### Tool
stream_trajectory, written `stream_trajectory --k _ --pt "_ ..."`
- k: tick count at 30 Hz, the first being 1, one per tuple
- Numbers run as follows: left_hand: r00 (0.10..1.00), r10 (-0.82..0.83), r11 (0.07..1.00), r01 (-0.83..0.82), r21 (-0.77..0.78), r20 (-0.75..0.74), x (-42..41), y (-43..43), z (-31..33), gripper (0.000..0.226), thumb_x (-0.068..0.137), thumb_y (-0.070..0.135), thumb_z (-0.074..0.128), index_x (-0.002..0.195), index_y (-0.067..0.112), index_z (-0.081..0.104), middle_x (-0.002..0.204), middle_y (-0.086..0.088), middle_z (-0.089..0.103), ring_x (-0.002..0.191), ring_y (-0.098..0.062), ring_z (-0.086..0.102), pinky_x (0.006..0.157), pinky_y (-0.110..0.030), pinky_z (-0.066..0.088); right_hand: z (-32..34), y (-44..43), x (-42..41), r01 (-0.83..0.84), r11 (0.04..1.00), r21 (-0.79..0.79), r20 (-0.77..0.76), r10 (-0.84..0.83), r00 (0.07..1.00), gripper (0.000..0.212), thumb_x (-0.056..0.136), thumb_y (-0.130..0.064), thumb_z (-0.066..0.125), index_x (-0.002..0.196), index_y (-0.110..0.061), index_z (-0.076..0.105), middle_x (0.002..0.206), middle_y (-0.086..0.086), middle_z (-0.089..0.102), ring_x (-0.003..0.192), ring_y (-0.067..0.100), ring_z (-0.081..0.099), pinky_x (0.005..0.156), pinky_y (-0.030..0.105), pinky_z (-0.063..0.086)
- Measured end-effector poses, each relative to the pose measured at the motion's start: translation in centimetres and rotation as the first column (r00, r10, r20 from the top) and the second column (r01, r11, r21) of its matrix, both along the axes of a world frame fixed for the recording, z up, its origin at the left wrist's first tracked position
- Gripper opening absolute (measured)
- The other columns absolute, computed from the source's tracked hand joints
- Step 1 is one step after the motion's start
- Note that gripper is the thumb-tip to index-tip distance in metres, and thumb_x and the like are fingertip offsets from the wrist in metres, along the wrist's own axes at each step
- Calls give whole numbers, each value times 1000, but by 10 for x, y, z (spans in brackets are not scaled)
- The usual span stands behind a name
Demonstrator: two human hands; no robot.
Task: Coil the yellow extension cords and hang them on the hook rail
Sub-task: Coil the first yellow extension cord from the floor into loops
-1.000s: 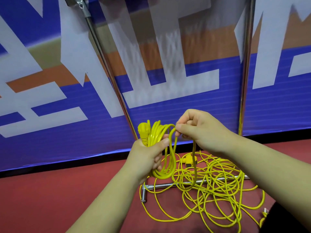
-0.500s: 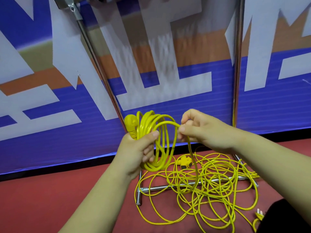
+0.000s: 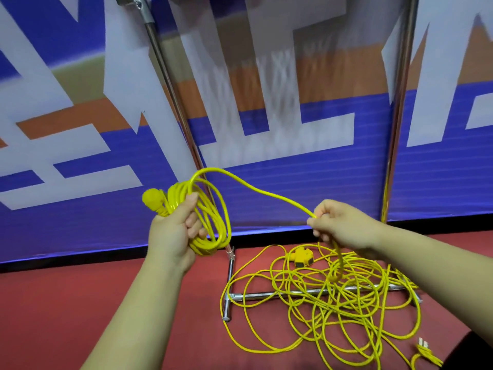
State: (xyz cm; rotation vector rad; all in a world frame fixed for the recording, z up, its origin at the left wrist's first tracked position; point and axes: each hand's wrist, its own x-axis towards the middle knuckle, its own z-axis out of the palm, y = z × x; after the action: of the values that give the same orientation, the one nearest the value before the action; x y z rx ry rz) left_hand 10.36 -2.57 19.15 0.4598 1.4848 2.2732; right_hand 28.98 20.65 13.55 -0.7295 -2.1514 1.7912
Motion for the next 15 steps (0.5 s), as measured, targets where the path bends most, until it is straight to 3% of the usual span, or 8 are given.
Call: stream_trajectory --k 3,8,11,15 --pt "991 127 986 -121 -118 44 -11 -1 -21 30 95 20 68 69 19 53 52 3 28 38 -10 27 41 -22 35 6 -6 -7 209 964 -165 -34 -217 976 14 96 -14 61 85 -9 54 52 -1 54 45 14 41 45 24 38" --pt "980 182 981 -175 -87 79 -12 -5 -23 12 99 23 61 93 13 64 51 4 33 37 -10 30 42 -22 38 19 -18 -19 319 772 -550 -32 -401 916 9 92 -3 50 85 -3 56 65 9 52 52 11 45 55 23 51" --pt "992 120 992 -118 -50 37 -6 -8 -15 15 100 24 58 95 13 65 51 3 34 37 -10 31 42 -24 39 23 -25 -23 299 743 -599 -26 -391 920 9 95 -1 49 91 -4 57 71 9 54 56 11 50 63 24 57" --pt "997 -67 998 66 -18 -30 11 -10 -2 18 98 24 56 100 10 66 50 1 32 35 -10 30 42 -24 39 28 -31 -22 264 816 -514 -5 -311 950 12 97 -7 53 98 -14 63 76 4 64 60 10 60 67 27 51"
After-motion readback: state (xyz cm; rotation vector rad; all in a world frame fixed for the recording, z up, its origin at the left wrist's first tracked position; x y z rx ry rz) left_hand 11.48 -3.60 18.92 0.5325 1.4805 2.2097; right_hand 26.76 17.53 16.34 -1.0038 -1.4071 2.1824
